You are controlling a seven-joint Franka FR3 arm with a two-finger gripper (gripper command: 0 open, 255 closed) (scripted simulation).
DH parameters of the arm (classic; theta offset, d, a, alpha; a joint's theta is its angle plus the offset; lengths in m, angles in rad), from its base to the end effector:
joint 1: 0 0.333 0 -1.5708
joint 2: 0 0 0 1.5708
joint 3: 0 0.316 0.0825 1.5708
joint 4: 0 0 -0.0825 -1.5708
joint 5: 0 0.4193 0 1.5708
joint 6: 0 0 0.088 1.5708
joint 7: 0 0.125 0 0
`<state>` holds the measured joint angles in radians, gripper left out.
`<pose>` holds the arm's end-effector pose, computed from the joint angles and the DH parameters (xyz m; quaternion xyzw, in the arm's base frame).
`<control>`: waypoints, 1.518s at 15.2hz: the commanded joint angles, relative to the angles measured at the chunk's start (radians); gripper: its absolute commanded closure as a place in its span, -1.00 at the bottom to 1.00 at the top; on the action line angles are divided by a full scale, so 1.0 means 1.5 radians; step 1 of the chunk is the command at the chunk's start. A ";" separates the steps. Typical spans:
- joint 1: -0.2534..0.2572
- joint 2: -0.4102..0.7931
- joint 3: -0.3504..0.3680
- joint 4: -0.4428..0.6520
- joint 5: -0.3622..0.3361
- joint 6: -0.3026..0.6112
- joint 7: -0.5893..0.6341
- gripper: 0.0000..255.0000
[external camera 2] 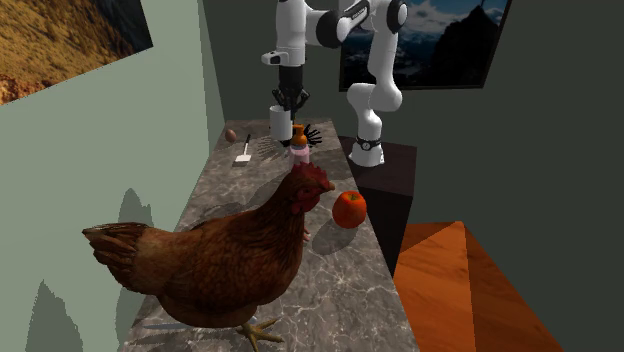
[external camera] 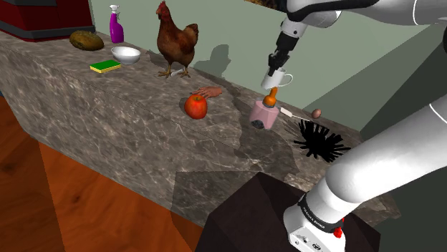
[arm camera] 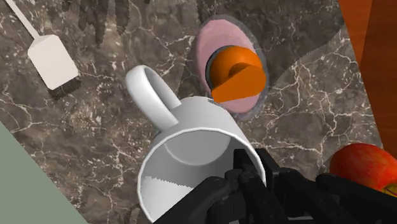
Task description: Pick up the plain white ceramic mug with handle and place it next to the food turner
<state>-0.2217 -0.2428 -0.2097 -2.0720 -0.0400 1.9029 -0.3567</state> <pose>0.4762 -0.2295 0.5110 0.9990 -0.0293 0.0341 0.0077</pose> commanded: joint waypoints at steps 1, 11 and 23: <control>-0.013 -0.026 -0.017 -0.025 -0.008 0.000 -0.027 1.00; -0.080 -0.123 -0.108 -0.098 -0.058 -0.016 -0.159 1.00; -0.152 -0.154 -0.247 -0.087 -0.116 -0.039 -0.344 1.00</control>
<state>-0.4431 -0.4814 -0.5570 -2.2136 -0.2095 1.8446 -0.8430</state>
